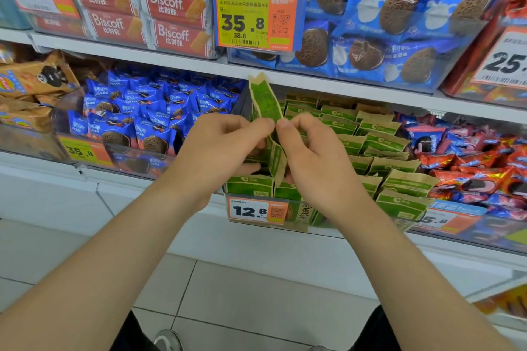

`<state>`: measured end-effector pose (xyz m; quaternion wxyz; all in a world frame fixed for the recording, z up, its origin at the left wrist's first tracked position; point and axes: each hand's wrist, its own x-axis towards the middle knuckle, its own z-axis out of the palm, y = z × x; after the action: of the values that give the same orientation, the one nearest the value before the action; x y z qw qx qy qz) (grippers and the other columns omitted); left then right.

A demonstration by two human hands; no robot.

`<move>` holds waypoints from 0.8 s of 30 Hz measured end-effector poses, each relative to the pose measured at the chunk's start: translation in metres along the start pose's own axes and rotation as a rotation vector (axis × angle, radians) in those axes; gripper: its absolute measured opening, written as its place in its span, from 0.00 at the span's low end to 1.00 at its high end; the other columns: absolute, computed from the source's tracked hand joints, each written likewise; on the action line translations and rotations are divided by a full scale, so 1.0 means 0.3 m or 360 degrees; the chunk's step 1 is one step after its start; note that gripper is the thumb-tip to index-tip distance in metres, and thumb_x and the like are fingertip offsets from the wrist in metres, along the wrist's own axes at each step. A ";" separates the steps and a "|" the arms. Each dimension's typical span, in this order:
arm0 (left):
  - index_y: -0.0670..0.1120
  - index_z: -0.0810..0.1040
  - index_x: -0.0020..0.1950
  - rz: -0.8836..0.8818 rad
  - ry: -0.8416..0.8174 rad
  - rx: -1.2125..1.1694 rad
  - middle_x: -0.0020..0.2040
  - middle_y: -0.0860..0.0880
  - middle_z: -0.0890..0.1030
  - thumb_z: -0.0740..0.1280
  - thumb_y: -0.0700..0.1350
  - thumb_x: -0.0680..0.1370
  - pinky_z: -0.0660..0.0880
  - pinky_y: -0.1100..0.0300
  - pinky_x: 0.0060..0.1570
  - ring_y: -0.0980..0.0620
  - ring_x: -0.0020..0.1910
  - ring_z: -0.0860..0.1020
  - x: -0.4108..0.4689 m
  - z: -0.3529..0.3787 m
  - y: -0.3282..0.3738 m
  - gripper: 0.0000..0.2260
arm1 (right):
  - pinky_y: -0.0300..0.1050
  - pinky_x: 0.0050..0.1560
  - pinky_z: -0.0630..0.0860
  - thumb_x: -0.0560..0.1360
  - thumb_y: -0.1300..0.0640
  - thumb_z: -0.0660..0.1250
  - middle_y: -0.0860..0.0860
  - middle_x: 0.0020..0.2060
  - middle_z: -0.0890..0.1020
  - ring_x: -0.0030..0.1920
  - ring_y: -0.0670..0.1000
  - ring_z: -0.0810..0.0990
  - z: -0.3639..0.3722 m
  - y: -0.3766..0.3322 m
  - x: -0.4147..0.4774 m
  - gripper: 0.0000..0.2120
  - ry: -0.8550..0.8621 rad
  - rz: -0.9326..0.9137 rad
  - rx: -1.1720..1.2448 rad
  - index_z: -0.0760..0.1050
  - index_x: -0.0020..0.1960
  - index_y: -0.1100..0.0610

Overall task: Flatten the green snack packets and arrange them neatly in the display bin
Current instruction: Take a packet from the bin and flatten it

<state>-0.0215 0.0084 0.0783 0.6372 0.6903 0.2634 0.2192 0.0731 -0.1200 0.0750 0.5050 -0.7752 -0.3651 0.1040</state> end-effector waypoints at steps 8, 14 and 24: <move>0.31 0.77 0.48 0.0067 -0.0272 0.0023 0.50 0.38 0.87 0.67 0.39 0.85 0.85 0.55 0.55 0.47 0.52 0.88 -0.017 -0.027 0.011 0.11 | 0.40 0.31 0.73 0.87 0.47 0.62 0.55 0.32 0.84 0.27 0.47 0.81 -0.016 0.019 0.012 0.19 -0.0049 0.0058 0.0034 0.81 0.47 0.59; 0.38 0.76 0.49 -0.0050 -0.0354 -0.0151 0.53 0.36 0.86 0.64 0.36 0.85 0.85 0.51 0.55 0.45 0.52 0.88 -0.022 -0.026 0.016 0.06 | 0.46 0.35 0.76 0.84 0.46 0.67 0.54 0.30 0.85 0.27 0.47 0.81 -0.013 0.005 0.006 0.17 -0.0004 0.0050 0.0049 0.86 0.44 0.54; 0.23 0.74 0.60 -0.0243 -0.0203 -0.0545 0.56 0.28 0.84 0.64 0.31 0.79 0.86 0.52 0.44 0.41 0.47 0.87 -0.018 -0.031 0.023 0.13 | 0.37 0.35 0.81 0.76 0.42 0.76 0.48 0.44 0.89 0.41 0.43 0.88 -0.030 -0.024 -0.001 0.15 -0.0071 0.0386 0.0530 0.84 0.57 0.50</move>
<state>-0.0311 0.0117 0.0863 0.7756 0.5623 0.2329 0.1676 0.0744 -0.1248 0.0853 0.6018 -0.7167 -0.2580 0.2401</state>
